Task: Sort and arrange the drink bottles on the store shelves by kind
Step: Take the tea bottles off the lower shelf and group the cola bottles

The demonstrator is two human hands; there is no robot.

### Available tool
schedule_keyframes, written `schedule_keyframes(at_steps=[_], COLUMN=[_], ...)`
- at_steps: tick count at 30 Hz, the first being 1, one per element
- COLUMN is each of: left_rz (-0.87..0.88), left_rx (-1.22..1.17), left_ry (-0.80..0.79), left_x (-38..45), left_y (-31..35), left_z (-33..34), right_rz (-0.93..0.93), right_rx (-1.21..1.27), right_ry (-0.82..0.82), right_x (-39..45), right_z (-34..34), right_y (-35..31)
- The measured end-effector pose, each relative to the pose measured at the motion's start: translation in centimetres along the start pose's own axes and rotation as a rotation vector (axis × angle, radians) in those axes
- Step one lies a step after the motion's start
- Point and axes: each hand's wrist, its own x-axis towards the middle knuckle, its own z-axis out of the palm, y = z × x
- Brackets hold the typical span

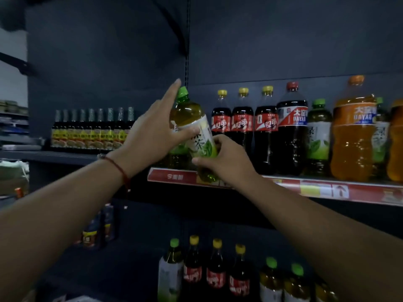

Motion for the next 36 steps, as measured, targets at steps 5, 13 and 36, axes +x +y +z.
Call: schedule_keyframes(at_steps=[5, 13, 36], left_rz=[0.151, 0.202, 0.192], left_rx=[0.203, 0.354, 0.418], left_ry=[-0.037, -0.238, -0.237], left_x=[3.7, 7.9, 9.2], left_y=[-1.5, -3.8, -6.7], left_z=[2.3, 6.4, 10.6], right_rz=[0.112, 0.221, -0.198], right_rx=[0.024, -0.163, -0.994], right_ry=[0.093, 0.134, -0.017], right_x=[4.6, 7.9, 18.6], right_z=[2.7, 5.8, -5.9], right_y=[0.7, 1.9, -1.4])
